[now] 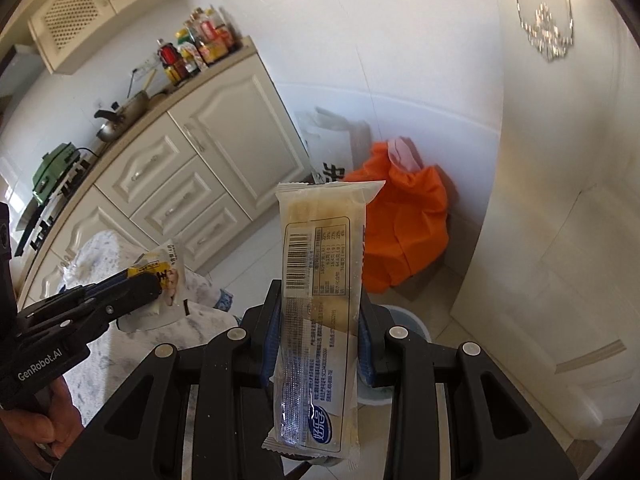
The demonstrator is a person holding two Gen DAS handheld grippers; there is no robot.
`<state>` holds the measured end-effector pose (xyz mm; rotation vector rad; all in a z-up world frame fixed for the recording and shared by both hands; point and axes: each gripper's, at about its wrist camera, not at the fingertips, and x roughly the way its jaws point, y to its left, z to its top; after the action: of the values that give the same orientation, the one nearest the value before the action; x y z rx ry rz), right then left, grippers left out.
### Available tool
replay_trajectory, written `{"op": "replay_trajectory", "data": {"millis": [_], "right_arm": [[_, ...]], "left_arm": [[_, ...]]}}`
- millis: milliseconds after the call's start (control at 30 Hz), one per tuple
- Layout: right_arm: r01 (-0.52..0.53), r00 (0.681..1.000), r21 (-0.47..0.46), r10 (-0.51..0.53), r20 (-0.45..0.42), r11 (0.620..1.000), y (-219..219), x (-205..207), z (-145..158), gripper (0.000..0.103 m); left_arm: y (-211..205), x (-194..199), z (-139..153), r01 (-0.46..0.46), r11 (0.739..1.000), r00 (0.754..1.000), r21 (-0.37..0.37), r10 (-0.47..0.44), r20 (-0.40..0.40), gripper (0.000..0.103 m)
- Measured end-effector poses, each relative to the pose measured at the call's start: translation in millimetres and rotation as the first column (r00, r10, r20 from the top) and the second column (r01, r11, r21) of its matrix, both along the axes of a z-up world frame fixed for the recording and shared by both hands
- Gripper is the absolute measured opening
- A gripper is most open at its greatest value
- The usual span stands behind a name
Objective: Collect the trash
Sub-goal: 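Carry the white snack bag and white packet with both tools over the blue bin, then open both tools to drop the snack bag and packet into the bin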
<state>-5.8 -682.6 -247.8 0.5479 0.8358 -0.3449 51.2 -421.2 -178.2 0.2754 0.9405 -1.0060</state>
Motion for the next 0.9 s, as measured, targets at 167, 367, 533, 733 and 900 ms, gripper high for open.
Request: {"op": "replay_trajectory", "data": {"millis": [167,367,533,733,900], "right_arm": [[0.017,0.999,0.036,-0.016,-0.034,0.999,-14,3,-24,0.032],[0.029,0.997,0.075,-0.023,-0.074,0.997,-28,12,-51,0.035],[0.050,0.992,0.103,-0.038,-0.117,0.993,-36,18,-69,0.044],[0.093,0.987,0.105,-0.078,-0.138,0.990,-38,9,-72,0.086],[0.146,0.974,0.102,-0.126,-0.188,0.984,-38,5,-75,0.103]], "left_arm": [[-48,15,-29,0.021,0.999,0.999,0.050,-0.020,-0.035,0.010],[-89,34,-67,0.045,0.992,0.995,0.119,-0.035,-0.089,0.011],[-111,42,-92,0.044,0.982,0.996,0.186,-0.028,-0.089,0.056],[-114,47,-84,0.010,0.984,1.000,0.177,-0.005,-0.025,0.083],[-103,45,-64,-0.056,0.985,0.997,0.164,0.048,0.056,0.096]]}}
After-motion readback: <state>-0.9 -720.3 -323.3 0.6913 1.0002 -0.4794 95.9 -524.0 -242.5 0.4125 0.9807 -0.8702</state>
